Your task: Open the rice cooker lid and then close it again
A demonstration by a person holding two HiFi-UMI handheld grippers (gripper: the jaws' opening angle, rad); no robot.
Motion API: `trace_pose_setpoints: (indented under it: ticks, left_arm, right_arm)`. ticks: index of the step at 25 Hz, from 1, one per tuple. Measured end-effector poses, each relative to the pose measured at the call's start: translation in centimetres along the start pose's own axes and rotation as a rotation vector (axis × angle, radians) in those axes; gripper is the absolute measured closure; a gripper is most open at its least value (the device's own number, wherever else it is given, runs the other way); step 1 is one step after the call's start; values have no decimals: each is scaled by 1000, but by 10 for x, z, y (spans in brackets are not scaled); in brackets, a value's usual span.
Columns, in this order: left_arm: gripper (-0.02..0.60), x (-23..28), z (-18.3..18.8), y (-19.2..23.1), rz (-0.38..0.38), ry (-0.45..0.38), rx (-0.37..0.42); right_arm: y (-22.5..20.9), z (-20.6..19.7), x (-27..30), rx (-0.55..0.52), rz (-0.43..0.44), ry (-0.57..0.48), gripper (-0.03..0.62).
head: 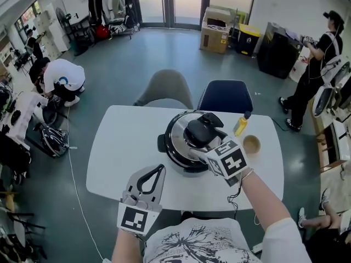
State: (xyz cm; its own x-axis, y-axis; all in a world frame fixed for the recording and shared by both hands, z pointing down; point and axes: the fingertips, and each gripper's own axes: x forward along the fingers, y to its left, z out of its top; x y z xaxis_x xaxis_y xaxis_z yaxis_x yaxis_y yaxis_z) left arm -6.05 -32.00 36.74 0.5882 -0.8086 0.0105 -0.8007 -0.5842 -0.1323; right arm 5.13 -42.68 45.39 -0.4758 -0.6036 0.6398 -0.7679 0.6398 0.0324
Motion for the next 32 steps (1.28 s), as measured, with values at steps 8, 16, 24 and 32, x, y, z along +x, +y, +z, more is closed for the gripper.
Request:
trace_pose_setpoints:
  ticks: [8,16,24,32]
  left_arm:
    - [569,47,-3,26,13,1,21]
    - [569,60,-3,38,5,2,9]
    - [569,57,0,42,-18,-9,19]
    - [569,41,-4,52,-24,-1,16]
  right_arm:
    - [-29,19,59,54,58,142,171]
    - [-33,12,77,100,65,228,269]
    - [-31,11,76,129,50,207,301]
    - [-23,14,73,143,18,174,303]
